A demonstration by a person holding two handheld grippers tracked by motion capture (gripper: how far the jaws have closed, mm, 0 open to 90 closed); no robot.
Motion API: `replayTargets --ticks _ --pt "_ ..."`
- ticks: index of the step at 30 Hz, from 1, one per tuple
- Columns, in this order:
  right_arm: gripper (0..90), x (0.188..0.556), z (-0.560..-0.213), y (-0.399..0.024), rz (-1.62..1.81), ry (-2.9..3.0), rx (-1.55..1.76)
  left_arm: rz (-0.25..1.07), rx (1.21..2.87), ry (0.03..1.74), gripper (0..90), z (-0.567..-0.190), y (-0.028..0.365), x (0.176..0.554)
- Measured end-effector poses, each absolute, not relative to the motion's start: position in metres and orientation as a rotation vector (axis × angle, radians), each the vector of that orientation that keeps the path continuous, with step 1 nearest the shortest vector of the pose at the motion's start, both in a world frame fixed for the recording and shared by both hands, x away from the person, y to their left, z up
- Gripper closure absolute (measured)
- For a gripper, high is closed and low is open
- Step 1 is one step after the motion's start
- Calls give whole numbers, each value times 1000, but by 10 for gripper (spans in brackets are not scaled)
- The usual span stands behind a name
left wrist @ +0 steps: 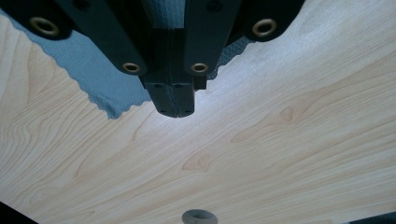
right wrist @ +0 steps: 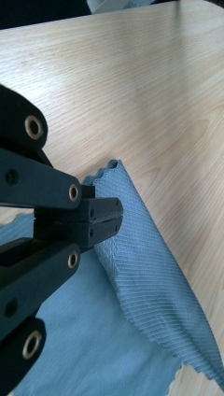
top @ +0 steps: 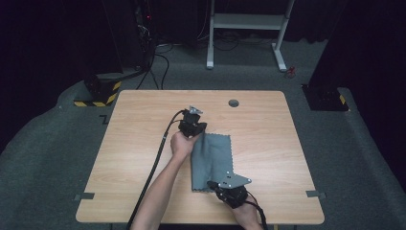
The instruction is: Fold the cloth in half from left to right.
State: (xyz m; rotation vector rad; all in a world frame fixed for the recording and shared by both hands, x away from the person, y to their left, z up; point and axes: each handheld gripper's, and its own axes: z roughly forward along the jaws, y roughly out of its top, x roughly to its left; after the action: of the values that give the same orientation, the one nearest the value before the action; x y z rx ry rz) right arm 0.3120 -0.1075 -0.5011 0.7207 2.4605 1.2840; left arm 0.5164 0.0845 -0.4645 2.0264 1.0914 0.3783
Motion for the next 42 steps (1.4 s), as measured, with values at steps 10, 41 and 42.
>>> replayTargets --ticks 10,41,42 --pt "900 305 -512 -132 1256 2448 791 361 2050 1079 900 -470 60 518" --pt "900 298 -519 -164 1149 2476 863 382 2172 1010 900 -490 -2 523" --pt "900 299 -519 -165 1156 2481 876 381 2173 1017 900 -491 -3 524"
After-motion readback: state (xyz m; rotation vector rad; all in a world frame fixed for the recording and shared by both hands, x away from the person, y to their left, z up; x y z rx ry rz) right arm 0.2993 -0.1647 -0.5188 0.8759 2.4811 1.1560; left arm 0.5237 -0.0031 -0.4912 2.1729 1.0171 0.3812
